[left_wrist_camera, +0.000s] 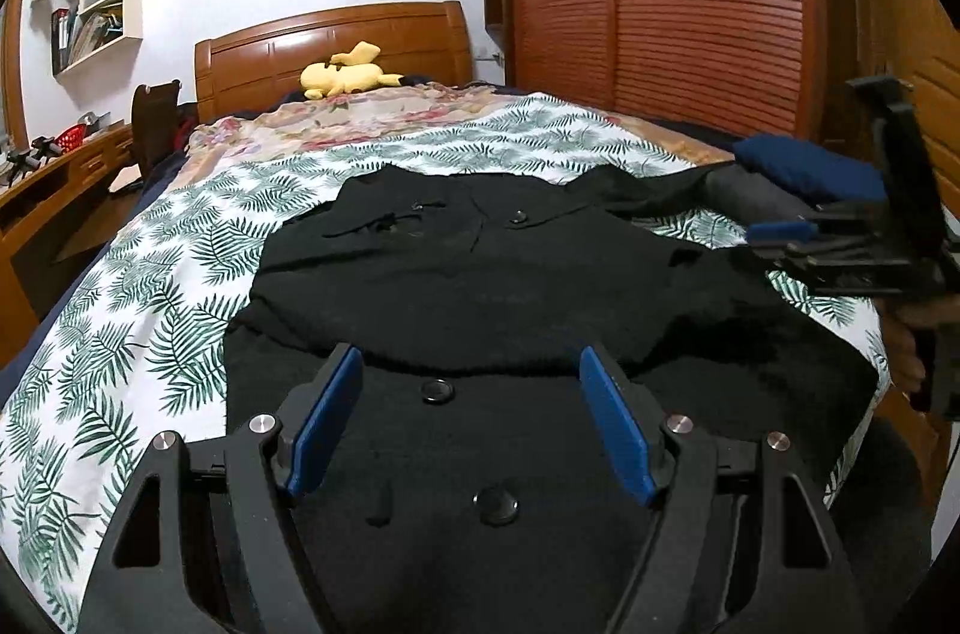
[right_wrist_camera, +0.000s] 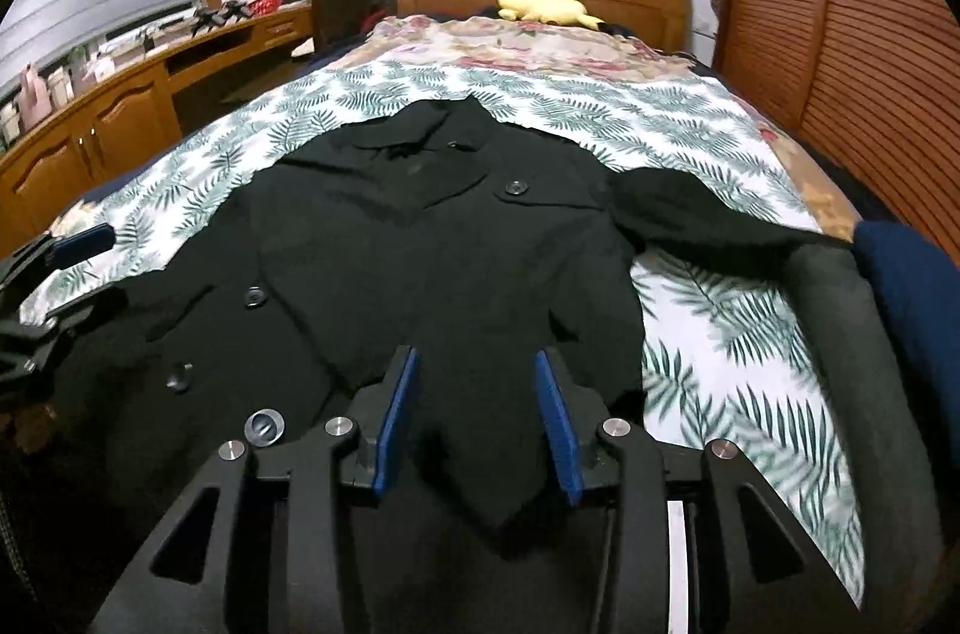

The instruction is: Fold large clothes

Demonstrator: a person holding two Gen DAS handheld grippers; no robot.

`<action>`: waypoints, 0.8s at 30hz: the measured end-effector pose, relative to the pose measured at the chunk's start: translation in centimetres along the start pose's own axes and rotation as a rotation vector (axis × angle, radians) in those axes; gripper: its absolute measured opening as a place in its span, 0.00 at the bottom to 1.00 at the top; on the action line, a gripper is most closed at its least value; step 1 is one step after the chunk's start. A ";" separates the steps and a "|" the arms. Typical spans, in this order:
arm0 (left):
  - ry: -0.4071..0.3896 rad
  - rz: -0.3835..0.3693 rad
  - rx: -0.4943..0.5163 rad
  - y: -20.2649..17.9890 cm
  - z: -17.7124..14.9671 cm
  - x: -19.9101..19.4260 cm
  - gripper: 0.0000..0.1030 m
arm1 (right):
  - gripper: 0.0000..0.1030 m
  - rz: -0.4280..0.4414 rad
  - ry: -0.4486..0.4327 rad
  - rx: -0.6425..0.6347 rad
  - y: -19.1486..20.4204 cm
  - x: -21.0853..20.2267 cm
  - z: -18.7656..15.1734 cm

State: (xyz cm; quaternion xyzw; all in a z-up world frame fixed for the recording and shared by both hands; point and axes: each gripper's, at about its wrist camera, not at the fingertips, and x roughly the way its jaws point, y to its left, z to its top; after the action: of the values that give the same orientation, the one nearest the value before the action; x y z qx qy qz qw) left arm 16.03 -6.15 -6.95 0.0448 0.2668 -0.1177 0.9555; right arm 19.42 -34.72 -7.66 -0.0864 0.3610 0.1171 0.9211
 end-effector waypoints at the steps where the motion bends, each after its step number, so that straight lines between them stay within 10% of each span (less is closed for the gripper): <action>1: 0.008 -0.001 -0.002 -0.2 0.0 0.3 0.73 | 0.40 -0.002 0.005 -0.008 -0.1 0.7 0.3; 12: 0.051 0.014 -0.024 -1.0 -0.5 2.2 0.73 | 0.40 0.056 0.174 -0.014 -1.5 9.1 -1.9; 24: 0.084 0.080 -0.082 -0.5 0.8 2.0 0.73 | 0.42 0.120 0.130 0.020 -2.6 9.5 -2.7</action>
State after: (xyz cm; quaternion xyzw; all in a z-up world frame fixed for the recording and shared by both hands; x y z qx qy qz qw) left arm 17.94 -7.11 -7.29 0.0210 0.3093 -0.0665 0.9484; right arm 25.11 -36.43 -15.94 -0.0631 0.4259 0.1624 0.8879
